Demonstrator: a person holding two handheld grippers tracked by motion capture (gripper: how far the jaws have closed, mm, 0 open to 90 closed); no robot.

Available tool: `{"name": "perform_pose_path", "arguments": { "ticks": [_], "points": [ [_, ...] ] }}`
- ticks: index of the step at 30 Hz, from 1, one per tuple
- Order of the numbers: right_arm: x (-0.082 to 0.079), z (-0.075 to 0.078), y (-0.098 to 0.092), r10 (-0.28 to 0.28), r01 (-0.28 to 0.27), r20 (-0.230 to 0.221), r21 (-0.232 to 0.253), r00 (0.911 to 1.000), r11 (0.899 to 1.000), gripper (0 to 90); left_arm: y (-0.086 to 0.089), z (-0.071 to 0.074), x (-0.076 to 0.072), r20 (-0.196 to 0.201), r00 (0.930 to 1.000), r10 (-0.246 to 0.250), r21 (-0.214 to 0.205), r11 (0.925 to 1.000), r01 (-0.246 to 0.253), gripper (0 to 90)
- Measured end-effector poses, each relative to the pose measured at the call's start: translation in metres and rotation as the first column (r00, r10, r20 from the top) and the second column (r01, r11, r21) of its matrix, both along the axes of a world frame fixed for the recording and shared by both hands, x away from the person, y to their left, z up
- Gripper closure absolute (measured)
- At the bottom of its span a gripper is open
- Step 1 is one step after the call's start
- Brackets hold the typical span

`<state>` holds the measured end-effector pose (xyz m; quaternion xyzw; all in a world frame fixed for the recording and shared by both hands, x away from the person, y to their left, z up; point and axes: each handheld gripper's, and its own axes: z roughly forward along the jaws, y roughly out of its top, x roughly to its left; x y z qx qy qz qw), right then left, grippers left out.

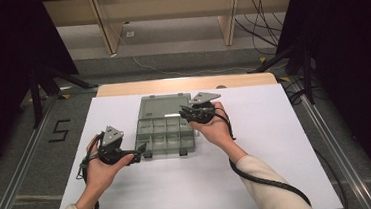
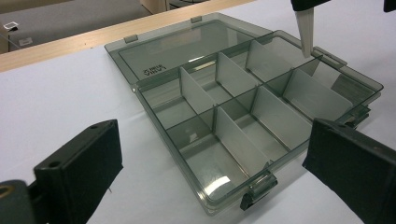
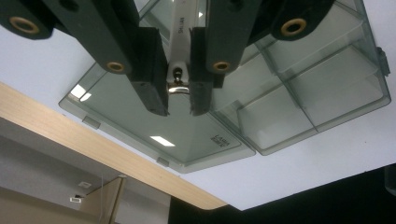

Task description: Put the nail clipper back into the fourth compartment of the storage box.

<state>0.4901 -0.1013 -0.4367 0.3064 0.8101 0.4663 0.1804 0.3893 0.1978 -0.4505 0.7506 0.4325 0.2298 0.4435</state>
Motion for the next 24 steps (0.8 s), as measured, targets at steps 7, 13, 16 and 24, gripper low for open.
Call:
{"name": "perform_pose_path", "arguments": {
  "ticks": [7, 13, 16, 24],
  "points": [
    [0.001, -0.005, 0.003, -0.007, 0.007, 0.006, -0.009, 1.0000, 1.000, 78.9, 0.000, 0.000, 0.000, 0.001, 1.0000, -0.007, 0.003, 1.0000, 0.007, 2.9],
    [0.002, -0.009, 0.004, -0.003, 0.002, -0.015, -0.035, 0.9999, 0.999, 78.9, 0.000, 0.000, 0.000, 0.001, 1.0000, -0.006, 0.005, 1.0000, 0.006, 2.9],
    [0.003, -0.010, 0.003, 0.001, -0.003, -0.026, -0.048, 0.9997, 0.999, 78.9, 0.000, 0.000, 0.000, -0.001, 1.0000, -0.002, 0.000, 1.0000, 0.002, 2.9],
    [0.003, -0.017, 0.006, 0.001, -0.004, -0.039, -0.069, 0.9992, 0.998, 78.9, 0.000, 0.000, 0.000, -0.001, 1.0000, 0.001, -0.001, 1.0000, -0.001, 2.9]
  ]
}}
